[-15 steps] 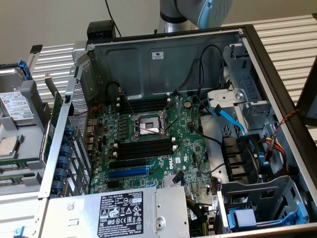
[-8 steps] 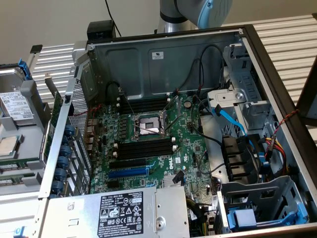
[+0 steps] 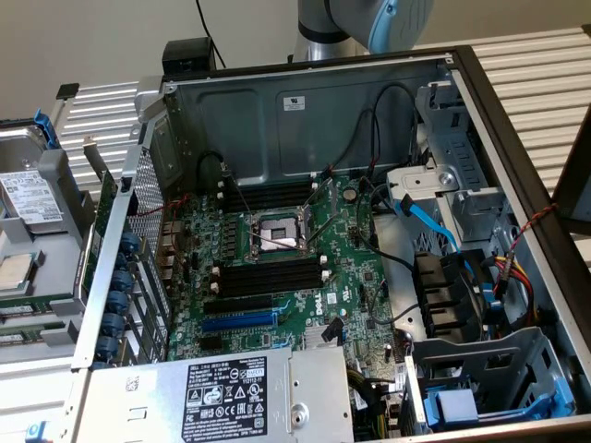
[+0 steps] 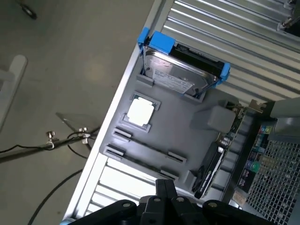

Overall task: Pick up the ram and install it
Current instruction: 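Pick up the ram and move it above insertion slot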

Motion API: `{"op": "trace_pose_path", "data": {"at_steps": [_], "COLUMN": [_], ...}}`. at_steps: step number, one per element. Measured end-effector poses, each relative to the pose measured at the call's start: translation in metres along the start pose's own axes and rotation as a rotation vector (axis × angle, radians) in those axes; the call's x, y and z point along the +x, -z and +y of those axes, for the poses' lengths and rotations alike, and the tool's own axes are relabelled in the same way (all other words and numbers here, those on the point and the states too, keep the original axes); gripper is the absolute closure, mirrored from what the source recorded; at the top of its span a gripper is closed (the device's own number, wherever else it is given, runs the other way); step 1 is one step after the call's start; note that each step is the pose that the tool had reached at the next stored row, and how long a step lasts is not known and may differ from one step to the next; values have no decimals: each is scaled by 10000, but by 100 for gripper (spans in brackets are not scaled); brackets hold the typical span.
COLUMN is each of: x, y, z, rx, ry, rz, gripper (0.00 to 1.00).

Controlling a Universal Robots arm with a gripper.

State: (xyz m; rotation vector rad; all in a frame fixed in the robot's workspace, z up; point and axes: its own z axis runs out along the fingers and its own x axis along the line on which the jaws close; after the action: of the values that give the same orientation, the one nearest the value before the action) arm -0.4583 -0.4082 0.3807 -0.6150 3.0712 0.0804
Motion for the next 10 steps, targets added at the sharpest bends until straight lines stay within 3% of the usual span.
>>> {"op": "trace_pose_path", "data": {"at_steps": [10], "x": [0], "y": [-14], "z": [-1], "rx": [-33], "ry": [1819], "rz": [90], "gripper": [89]}}
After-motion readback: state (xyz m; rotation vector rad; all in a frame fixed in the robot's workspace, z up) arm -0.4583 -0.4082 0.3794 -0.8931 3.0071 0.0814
